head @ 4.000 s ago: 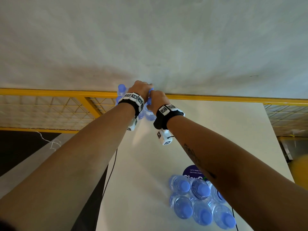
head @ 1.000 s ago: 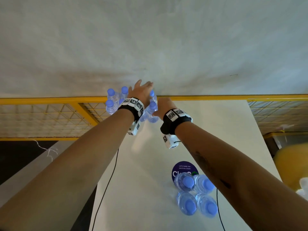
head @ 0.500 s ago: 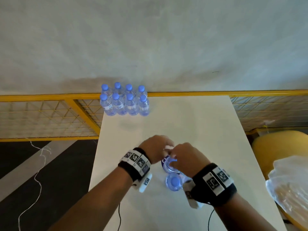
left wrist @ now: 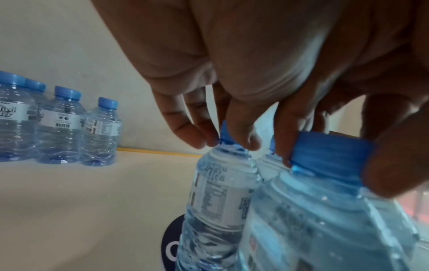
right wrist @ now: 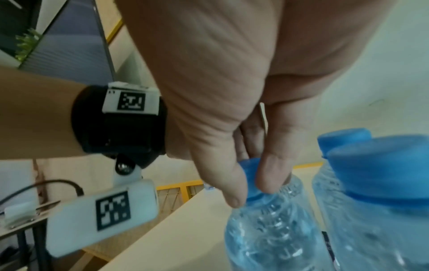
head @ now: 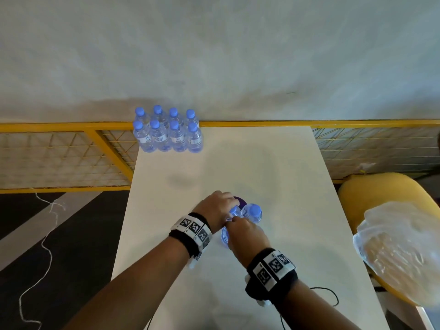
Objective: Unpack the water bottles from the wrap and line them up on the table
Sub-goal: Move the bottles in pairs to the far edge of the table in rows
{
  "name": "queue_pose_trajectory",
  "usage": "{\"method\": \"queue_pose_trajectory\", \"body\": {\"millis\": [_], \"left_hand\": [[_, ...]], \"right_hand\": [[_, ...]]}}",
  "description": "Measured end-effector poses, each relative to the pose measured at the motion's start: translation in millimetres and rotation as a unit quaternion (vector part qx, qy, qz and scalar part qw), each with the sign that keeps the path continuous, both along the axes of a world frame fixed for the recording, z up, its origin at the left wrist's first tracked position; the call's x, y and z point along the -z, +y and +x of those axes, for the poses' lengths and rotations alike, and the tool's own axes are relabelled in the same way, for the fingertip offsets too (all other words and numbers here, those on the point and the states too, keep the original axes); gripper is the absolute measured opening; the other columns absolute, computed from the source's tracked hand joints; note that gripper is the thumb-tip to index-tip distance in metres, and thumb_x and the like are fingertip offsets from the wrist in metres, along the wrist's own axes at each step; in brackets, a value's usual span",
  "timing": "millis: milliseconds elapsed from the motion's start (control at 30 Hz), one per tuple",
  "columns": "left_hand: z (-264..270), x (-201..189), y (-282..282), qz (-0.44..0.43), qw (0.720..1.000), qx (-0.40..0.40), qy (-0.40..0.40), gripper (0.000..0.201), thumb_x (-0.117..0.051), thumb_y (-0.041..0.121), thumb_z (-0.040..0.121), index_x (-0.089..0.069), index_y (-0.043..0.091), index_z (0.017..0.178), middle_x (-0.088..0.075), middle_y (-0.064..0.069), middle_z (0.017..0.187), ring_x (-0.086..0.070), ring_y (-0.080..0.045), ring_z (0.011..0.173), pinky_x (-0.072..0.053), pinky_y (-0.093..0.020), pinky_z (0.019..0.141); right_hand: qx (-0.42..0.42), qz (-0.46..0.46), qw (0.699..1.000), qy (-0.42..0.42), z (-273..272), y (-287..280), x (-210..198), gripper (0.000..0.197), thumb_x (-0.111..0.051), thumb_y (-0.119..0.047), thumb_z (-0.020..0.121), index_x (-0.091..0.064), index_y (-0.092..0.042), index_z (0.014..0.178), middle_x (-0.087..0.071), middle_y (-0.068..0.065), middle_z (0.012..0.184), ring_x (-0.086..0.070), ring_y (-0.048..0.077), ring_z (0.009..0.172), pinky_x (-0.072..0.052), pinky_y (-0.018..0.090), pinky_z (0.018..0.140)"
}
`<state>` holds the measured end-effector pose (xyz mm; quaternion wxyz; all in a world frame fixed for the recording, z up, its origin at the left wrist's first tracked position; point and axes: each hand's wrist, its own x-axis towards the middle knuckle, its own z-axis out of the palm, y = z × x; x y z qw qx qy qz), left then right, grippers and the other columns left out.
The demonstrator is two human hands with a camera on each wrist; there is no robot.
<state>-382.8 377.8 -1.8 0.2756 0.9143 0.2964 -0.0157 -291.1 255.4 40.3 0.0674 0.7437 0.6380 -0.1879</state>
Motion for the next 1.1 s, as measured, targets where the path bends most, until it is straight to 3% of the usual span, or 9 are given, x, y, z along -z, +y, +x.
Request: {"method": "queue_pose_trajectory", "body": {"millis": [100, 233, 367, 467, 667, 733, 800, 1000, 1100], "left_hand": [[-1, 0, 12, 0.042, 0.999, -0.01, 0.001, 0.019, -0.063, 0.016, 0.084, -0.066, 0.015, 0.103, -0.065, -0.001, 0.104, -0.056, -0.025, 0.091, -0.056, -0.044, 0.076], [6, -22, 45, 0.08, 0.994, -0.07, -0.004, 0.023, -0.061, 0.034, 0.091, -0.064, 0.027, 0.113, -0.063, 0.012, 0.116, -0.054, -0.017, 0.109, -0.052, -0.033, 0.082], [24, -37, 98, 0.068, 0.991, -0.118, -0.012, 0.02, -0.059, 0.033, 0.093, -0.065, 0.022, 0.108, -0.065, 0.006, 0.11, -0.049, -0.021, 0.107, -0.052, -0.042, 0.085], [39, -36, 145, 0.091, 0.984, -0.15, -0.006, 0.014, -0.059, 0.018, 0.093, -0.065, 0.019, 0.105, -0.066, 0.002, 0.104, -0.049, -0.025, 0.107, -0.054, -0.048, 0.085], [67, -36, 223, 0.137, 0.972, -0.19, 0.021, 0.01, -0.059, 0.02, 0.087, -0.054, 0.028, 0.086, -0.046, 0.015, 0.074, -0.049, -0.029, 0.109, -0.04, -0.04, 0.075], [70, -27, 244, 0.137, 0.969, -0.206, 0.028, 0.019, -0.059, 0.02, 0.086, -0.067, 0.029, 0.1, -0.067, 0.014, 0.093, -0.047, -0.029, 0.115, -0.041, -0.042, 0.085], [73, -15, 261, 0.143, 0.966, -0.214, 0.034, 0.032, -0.059, 0.02, 0.086, -0.071, 0.03, 0.113, -0.073, 0.012, 0.112, -0.045, -0.027, 0.119, -0.038, -0.044, 0.098], [76, -1, 291, 0.139, 0.965, -0.221, 0.036, 0.028, -0.064, 0.025, 0.088, -0.071, 0.032, 0.115, -0.071, 0.011, 0.112, -0.042, -0.026, 0.128, -0.033, -0.054, 0.112], [78, 0, 301, 0.124, 0.966, -0.222, 0.038, 0.022, -0.065, 0.027, 0.087, -0.071, 0.03, 0.108, -0.067, 0.009, 0.098, -0.042, -0.029, 0.134, -0.038, -0.052, 0.109]], "right_hand": [[0.006, -0.001, 0.999, 0.043, 9, 11, -8, 0.023, -0.051, -0.006, 0.092, -0.065, -0.014, 0.109, -0.067, 0.004, 0.104, -0.068, 0.024, 0.095, -0.056, 0.035, 0.069], [0.03, 0.006, 0.997, 0.064, 26, 48, -27, 0.017, -0.056, -0.018, 0.088, -0.068, -0.012, 0.097, -0.067, 0.008, 0.098, -0.069, 0.028, 0.091, -0.053, 0.034, 0.073], [0.045, 0.038, 0.994, 0.094, 43, 100, -46, 0.017, -0.061, -0.017, 0.086, -0.068, -0.013, 0.101, -0.066, 0.013, 0.101, -0.069, 0.033, 0.09, -0.055, 0.035, 0.076], [0.055, 0.079, 0.993, 0.069, 56, 145, -48, 0.022, -0.061, -0.018, 0.09, -0.067, -0.011, 0.109, -0.066, 0.014, 0.105, -0.069, 0.034, 0.092, -0.056, 0.036, 0.078], [0.036, 0.091, 0.994, 0.047, 64, 215, -18, 0.017, -0.055, -0.006, 0.094, -0.066, -0.004, 0.108, -0.066, 0.016, 0.106, -0.068, 0.033, 0.097, -0.057, 0.037, 0.08], [0.014, 0.09, 0.995, 0.04, 67, 230, -4, 0.019, -0.053, -0.005, 0.095, -0.066, -0.006, 0.108, -0.064, 0.015, 0.109, -0.066, 0.032, 0.1, -0.055, 0.037, 0.084], [-0.001, 0.091, 0.995, 0.035, 70, 244, 9, 0.021, -0.051, -0.008, 0.097, -0.063, -0.007, 0.113, -0.062, 0.015, 0.114, -0.064, 0.032, 0.105, -0.051, 0.036, 0.089], [-0.021, 0.108, 0.994, 0.01, 78, 286, 27, 0.021, -0.053, -0.013, 0.097, -0.061, -0.007, 0.116, -0.063, 0.013, 0.114, -0.065, 0.029, 0.101, -0.053, 0.035, 0.088], [-0.03, 0.103, 0.994, -0.003, 84, 309, 27, 0.022, -0.06, -0.013, 0.093, -0.062, -0.009, 0.114, -0.064, 0.01, 0.11, -0.067, 0.027, 0.098, -0.054, 0.033, 0.082]]}}
